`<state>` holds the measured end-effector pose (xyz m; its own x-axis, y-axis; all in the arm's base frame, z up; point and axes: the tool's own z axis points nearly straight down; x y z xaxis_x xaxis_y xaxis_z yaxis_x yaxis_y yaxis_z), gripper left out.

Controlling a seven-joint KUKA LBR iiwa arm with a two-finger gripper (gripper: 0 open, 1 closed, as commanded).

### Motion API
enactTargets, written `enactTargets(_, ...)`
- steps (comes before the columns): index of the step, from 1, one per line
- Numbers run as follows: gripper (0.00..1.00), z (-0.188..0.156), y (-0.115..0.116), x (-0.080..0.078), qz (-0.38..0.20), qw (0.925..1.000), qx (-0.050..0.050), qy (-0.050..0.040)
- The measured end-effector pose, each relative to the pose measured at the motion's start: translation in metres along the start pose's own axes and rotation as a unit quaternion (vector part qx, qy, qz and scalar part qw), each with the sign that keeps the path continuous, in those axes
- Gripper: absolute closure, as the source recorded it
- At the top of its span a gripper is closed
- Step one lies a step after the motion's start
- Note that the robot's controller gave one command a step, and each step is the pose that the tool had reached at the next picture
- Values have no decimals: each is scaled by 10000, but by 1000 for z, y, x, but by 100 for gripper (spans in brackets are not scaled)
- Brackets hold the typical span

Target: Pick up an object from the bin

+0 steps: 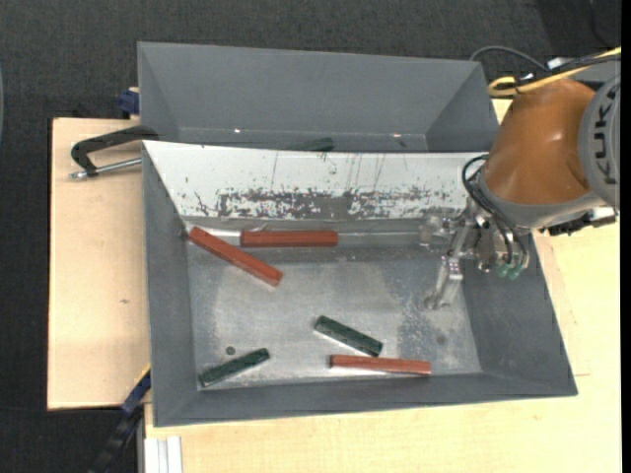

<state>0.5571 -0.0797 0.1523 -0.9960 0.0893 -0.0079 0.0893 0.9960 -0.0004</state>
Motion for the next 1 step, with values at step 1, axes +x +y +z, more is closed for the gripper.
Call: enactTargets(1,0,32,20,25,-68,10000,-6,32)
